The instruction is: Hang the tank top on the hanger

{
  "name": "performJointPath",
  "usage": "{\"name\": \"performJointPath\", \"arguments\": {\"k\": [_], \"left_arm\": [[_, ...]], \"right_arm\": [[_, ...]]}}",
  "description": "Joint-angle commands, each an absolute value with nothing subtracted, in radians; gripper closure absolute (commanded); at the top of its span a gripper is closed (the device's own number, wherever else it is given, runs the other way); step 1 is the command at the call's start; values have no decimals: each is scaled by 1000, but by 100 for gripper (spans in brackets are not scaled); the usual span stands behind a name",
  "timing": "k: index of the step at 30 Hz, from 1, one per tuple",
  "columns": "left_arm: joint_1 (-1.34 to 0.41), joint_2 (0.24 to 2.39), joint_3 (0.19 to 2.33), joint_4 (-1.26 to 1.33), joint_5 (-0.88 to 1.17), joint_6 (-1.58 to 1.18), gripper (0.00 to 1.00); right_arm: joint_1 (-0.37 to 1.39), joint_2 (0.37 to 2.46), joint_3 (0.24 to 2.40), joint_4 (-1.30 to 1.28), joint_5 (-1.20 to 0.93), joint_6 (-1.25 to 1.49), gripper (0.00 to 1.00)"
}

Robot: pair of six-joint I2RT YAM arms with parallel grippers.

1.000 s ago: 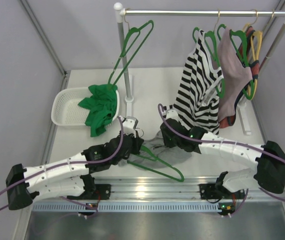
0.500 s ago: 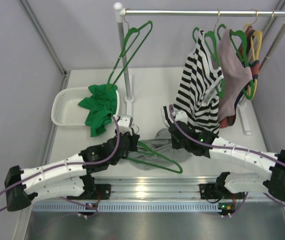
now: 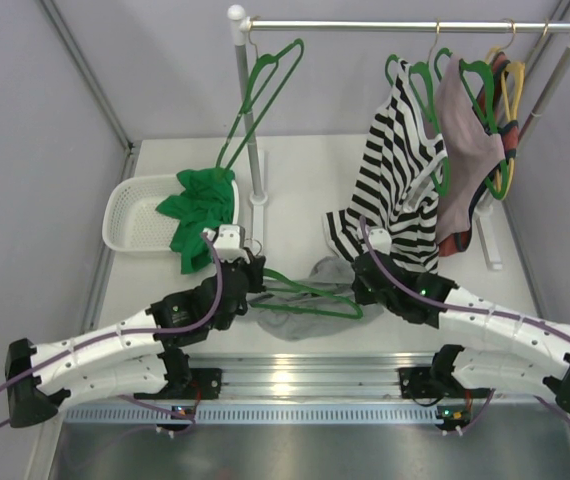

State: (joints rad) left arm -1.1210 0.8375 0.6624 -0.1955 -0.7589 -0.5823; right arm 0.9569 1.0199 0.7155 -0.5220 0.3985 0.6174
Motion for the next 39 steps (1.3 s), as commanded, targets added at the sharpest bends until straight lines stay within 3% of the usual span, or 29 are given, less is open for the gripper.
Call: {"name": "performJointPath", "arguments": {"k": [1,24,39], "left_arm": [[-1118,821,716,-190,-860,-600,100],[-1066,813,759,-273,-982,-580,100],[-1062,865,750,-276,-994,-571,100]], "right_arm": [[945,989,704,-515,405,634,100],[946,908,692,-551,400,655,100],[983,890,828,-617,388,646,100]]}}
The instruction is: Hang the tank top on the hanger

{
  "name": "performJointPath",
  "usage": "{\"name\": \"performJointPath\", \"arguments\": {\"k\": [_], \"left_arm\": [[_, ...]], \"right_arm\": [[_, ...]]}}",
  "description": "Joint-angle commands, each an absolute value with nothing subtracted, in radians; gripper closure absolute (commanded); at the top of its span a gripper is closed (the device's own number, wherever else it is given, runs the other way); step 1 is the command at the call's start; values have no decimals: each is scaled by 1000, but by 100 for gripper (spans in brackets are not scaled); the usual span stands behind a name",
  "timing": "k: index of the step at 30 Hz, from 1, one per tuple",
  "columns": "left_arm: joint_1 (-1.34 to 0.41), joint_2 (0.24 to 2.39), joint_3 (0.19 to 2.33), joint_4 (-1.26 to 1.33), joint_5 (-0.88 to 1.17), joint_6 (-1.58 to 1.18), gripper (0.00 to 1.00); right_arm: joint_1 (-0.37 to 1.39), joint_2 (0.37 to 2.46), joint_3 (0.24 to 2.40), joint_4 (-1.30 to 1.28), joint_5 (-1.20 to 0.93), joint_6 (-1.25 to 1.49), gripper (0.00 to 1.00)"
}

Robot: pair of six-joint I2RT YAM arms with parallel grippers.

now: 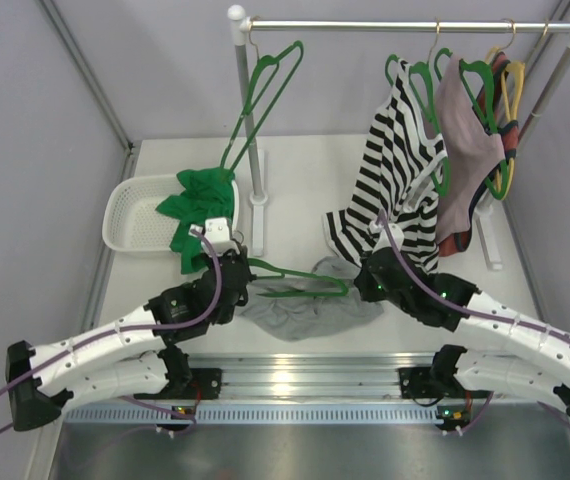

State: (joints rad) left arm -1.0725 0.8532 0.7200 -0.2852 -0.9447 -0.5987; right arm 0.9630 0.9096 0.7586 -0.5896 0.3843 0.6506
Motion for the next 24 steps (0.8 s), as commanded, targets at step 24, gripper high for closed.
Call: {"name": "performJointPath", "arguments": {"k": [24], "left_arm": [[-1032,821,770,-293,-977,-560,100]], "right_arm": [[1032,891,807,-666,446,673,100]]}}
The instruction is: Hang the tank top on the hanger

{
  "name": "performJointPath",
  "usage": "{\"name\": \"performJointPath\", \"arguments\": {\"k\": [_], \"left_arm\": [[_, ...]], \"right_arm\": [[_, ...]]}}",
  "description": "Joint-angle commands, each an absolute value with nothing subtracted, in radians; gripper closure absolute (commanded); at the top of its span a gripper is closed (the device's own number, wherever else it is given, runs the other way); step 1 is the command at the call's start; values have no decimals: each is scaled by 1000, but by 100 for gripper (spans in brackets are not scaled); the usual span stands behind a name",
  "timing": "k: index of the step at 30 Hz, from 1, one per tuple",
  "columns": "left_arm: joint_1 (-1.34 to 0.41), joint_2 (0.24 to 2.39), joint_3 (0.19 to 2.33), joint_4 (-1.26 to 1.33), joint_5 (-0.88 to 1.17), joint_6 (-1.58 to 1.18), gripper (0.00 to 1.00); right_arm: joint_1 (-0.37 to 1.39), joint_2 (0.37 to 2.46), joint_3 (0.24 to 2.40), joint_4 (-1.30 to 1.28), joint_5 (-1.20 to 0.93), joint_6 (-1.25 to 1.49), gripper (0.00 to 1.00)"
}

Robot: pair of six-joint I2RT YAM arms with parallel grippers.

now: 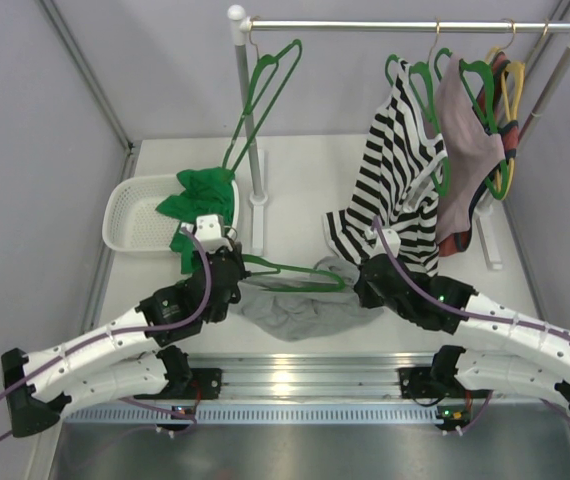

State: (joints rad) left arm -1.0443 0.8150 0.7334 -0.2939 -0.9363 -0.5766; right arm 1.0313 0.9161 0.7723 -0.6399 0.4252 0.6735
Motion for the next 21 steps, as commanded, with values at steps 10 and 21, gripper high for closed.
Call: {"name": "performJointPath", "arguments": {"k": [10,21], "left_arm": [[-1028,844,744,-245,-969,-542,100],[-1025,884,775,-216,-950,-499,100]], "right_arm": [[1031,910,900,-699,413,653,100],[1034,963,1038,-718,410,598,100]]}}
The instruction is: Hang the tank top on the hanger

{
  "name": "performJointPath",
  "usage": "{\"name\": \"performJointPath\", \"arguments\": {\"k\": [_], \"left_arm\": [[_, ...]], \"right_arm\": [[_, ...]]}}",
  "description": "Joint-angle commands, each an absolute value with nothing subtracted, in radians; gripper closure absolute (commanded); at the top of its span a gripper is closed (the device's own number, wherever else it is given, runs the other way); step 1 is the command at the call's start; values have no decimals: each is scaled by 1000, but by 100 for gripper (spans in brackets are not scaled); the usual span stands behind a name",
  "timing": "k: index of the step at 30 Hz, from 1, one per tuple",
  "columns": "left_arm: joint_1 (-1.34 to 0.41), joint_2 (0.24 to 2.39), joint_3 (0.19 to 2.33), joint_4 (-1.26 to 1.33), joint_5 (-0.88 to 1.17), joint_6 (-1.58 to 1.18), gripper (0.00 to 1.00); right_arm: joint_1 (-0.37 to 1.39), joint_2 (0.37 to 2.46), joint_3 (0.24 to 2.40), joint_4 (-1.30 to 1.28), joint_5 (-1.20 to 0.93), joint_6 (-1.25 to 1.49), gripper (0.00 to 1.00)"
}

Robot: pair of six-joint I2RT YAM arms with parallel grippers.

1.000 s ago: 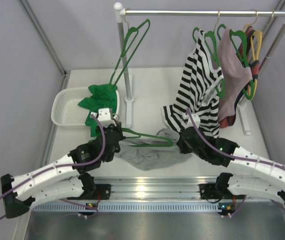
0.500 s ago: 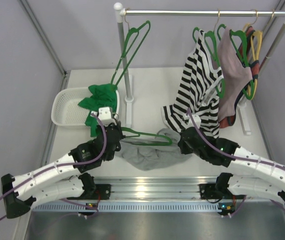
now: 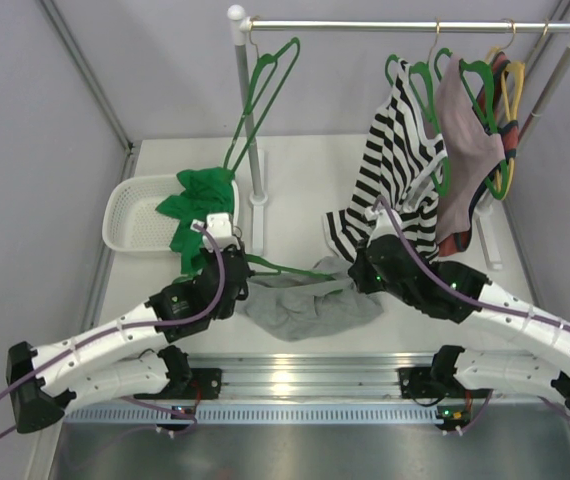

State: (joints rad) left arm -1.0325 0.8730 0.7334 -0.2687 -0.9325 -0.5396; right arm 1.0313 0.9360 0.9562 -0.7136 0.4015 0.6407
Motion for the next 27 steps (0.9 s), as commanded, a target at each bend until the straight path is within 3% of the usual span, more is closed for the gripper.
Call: {"name": "performJointPath", "arguments": {"k": [1,11,27], "left_arm": [[-1025,887,779,-215,-945,-496,100],[-1023,916,865,-225,-911,-450,100],[-1026,969,903,-230,-888,-460,100]], "right_arm": [[1034,975,1070,-710,408,591,100],[1054,1166,1255,-701,385,509,100],[1066,1295,1417,-716,370,485,96]]}}
